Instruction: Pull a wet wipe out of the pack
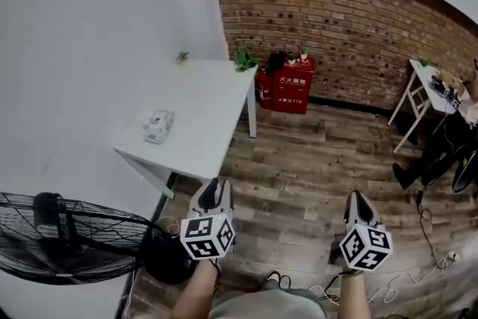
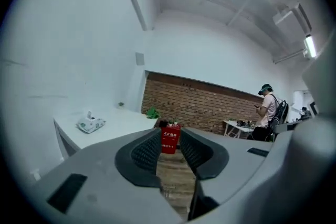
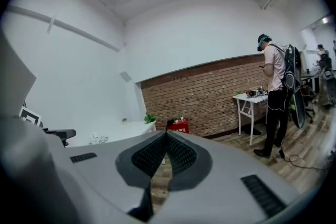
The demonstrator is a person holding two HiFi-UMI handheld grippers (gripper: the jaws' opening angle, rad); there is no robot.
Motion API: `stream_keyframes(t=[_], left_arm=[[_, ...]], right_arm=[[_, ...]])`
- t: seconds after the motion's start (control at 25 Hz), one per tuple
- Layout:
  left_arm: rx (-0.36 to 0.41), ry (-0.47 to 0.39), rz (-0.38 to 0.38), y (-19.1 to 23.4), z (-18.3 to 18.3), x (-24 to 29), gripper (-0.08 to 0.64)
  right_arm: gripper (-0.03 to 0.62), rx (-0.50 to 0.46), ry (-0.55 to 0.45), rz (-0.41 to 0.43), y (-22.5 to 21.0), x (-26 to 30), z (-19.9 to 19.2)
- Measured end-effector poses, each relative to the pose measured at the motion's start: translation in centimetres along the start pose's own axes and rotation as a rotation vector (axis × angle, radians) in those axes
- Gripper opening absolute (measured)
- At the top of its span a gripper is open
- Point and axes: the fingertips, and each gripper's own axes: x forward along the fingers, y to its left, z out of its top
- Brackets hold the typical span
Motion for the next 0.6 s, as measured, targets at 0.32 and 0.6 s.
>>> stream_keyframes(t=[0.32, 0.6], left_arm=[[-0.057, 0.012, 0.129, 2.9, -0.6, 4.5, 0.1], [-0.033, 0.02, 0.189, 5.5, 0.0, 7.4, 0.1]], right_arm=[[0.002, -0.023, 0.05, 0.074, -1.6, 6.1, 0.7], [0.002, 0.014, 0.094, 0.115, -1.1, 11.6, -0.6]])
